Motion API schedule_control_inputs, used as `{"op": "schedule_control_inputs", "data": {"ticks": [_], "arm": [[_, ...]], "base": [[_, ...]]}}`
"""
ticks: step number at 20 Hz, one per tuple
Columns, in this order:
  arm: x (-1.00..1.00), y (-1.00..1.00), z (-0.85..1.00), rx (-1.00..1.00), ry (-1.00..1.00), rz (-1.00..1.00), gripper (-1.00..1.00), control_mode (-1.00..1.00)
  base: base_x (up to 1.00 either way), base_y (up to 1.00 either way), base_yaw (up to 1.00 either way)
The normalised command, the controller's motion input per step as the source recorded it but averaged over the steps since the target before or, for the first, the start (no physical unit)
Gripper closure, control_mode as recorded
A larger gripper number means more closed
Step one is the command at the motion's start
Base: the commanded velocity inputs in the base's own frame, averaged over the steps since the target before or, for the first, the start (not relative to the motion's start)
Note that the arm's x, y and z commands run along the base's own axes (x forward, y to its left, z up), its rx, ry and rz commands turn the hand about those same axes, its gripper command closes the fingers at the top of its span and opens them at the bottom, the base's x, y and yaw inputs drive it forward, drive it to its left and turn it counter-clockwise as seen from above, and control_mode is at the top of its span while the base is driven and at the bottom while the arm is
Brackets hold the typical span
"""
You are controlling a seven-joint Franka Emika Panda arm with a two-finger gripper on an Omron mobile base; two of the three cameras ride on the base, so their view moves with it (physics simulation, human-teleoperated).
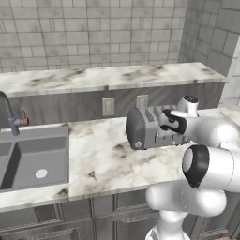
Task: Start the toaster. Once the lever pops up, take the bread to the plate on the dining counter.
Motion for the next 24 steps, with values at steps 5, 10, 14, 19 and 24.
{"op": "schedule_control_inputs", "data": {"ticks": [5, 10, 14, 19, 24], "arm": [[-0.03, 0.0, 0.48, 0.0, -0.07, 0.0, -1.0, -1.0], [-0.03, 0.01, 0.49, 0.0, -0.11, 0.0, -1.0, -1.0], [0.0, 0.0, 0.43, 0.0, -0.17, 0.0, -1.0, -1.0], [0.0, 0.0, 0.33, 0.0, -0.22, -0.06, -1.0, -1.0], [0.06, 0.02, 0.23, 0.0, -0.13, -0.14, -1.0, -1.0]], "base": [[0.0, 0.0, 0.0], [0.0, 0.0, 0.0], [0.0, 0.0, 0.0], [0.0, 0.0, 0.0], [0.0, 0.0, 0.0]]}}
